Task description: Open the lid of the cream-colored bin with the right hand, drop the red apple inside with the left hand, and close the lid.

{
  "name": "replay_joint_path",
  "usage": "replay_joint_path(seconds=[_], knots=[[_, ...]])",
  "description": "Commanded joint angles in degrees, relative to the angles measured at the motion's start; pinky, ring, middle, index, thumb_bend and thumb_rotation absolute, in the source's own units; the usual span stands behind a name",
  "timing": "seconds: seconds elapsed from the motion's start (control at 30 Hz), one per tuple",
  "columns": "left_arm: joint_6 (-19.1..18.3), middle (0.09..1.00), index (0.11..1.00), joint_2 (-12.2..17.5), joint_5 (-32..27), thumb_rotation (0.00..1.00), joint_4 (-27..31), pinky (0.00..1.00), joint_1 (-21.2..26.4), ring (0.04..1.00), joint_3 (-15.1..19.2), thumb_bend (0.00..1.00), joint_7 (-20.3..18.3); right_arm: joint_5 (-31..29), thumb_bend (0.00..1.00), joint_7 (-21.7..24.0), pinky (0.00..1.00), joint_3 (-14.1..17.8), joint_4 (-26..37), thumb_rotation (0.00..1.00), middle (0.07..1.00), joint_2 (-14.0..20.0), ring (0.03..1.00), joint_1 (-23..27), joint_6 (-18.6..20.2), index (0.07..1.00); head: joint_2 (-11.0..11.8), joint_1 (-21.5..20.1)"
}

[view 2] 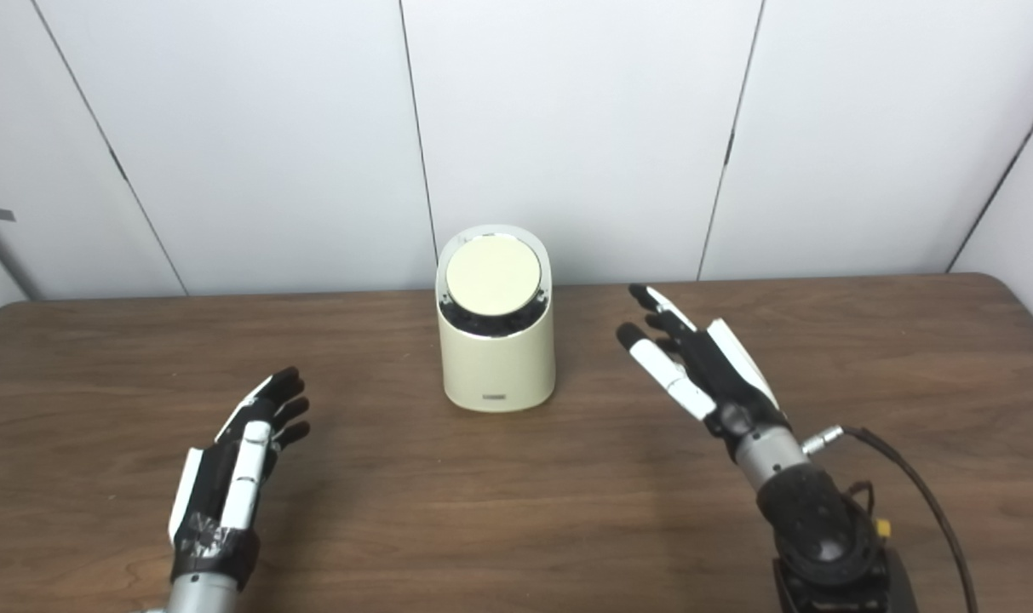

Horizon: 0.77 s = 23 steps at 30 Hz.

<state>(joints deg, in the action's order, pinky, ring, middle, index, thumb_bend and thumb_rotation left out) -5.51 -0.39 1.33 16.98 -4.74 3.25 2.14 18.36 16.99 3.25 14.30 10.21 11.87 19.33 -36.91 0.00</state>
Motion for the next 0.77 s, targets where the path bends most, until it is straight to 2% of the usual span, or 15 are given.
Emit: replay_joint_path(seconds=[0.0,0.1,0.27,0.4,0.47,0.73], knots=[[3.19,0.902,0.890,0.17,-1.58,0.90,1.21,0.87,-0.29,0.889,0.66,0.49,-0.01,-4.95,0.57,-2.97,0.85,1.55,0.81,1.00,0.967,-2.16,0.933,0.89,-3.73,0.955,-0.14,0.22],[4.73,0.912,0.900,0.46,-2.34,0.93,0.36,0.89,-2.24,0.899,1.32,0.48,-0.23,-8.97,0.55,-4.91,0.90,2.54,-0.47,1.00,0.982,-3.88,0.964,-0.93,-5.53,0.964,-0.22,0.27],[7.48,0.916,0.900,1.20,-2.80,0.93,-1.12,0.91,-5.07,0.902,1.96,0.47,-0.65,-10.81,0.59,-7.48,0.95,2.23,-2.03,1.00,0.977,-4.67,0.973,-4.34,-7.54,0.995,-0.34,0.17],[10.63,0.915,0.902,0.84,-3.39,0.91,-2.87,0.91,-7.03,0.902,3.10,0.47,-0.37,-13.38,0.56,-8.41,1.00,2.18,-2.06,1.00,0.977,-5.16,0.984,-6.67,-7.88,1.000,-0.45,0.56],[12.03,0.914,0.905,0.82,-3.50,0.92,-3.62,0.90,-7.60,0.899,3.42,0.47,-0.34,-14.44,0.55,-8.81,0.97,2.11,-2.23,1.00,0.979,-5.23,0.981,-7.34,-8.30,1.000,-0.53,0.80],[16.32,0.913,0.910,0.08,-2.30,0.92,-5.70,0.91,-8.10,0.907,4.33,0.48,1.42,-17.08,0.54,-9.91,0.97,1.71,-1.93,1.00,0.987,-5.21,0.983,-9.00,-9.71,0.997,-0.94,0.62]])
